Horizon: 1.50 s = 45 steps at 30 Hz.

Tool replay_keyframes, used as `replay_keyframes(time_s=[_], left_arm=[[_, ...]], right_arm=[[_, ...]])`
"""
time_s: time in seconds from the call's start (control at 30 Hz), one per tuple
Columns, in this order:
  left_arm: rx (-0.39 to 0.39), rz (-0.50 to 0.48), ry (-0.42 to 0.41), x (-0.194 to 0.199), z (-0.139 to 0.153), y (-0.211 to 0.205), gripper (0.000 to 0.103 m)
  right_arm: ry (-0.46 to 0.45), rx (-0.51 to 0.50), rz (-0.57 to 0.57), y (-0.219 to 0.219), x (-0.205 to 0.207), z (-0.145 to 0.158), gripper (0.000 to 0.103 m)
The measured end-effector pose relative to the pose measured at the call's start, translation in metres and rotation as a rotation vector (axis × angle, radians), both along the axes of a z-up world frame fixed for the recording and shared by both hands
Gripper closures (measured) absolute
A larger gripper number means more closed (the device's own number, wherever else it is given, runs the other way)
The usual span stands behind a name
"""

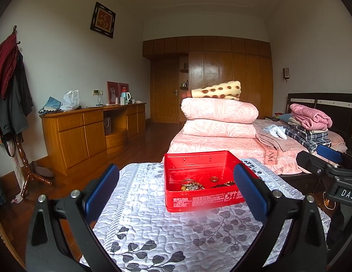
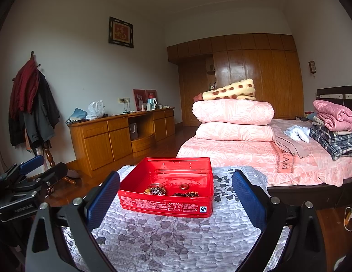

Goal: Organize jewelry

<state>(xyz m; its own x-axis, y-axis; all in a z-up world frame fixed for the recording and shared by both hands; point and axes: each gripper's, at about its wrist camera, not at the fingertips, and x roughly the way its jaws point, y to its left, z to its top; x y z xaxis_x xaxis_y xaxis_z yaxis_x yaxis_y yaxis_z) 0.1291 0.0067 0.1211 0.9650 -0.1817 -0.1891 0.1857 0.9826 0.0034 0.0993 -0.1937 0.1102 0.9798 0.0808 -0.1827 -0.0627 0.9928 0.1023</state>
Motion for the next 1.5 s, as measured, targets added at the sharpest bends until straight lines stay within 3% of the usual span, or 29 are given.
replay_keyframes(time_s=[1.5], left_arm=[[-0.005, -0.005, 0.017, 0.0005, -0.0021, 0.0003, 0.005]], right_arm=[[0.007, -0.005, 0.003, 0.0000, 0.0033, 0.0001, 0.006]])
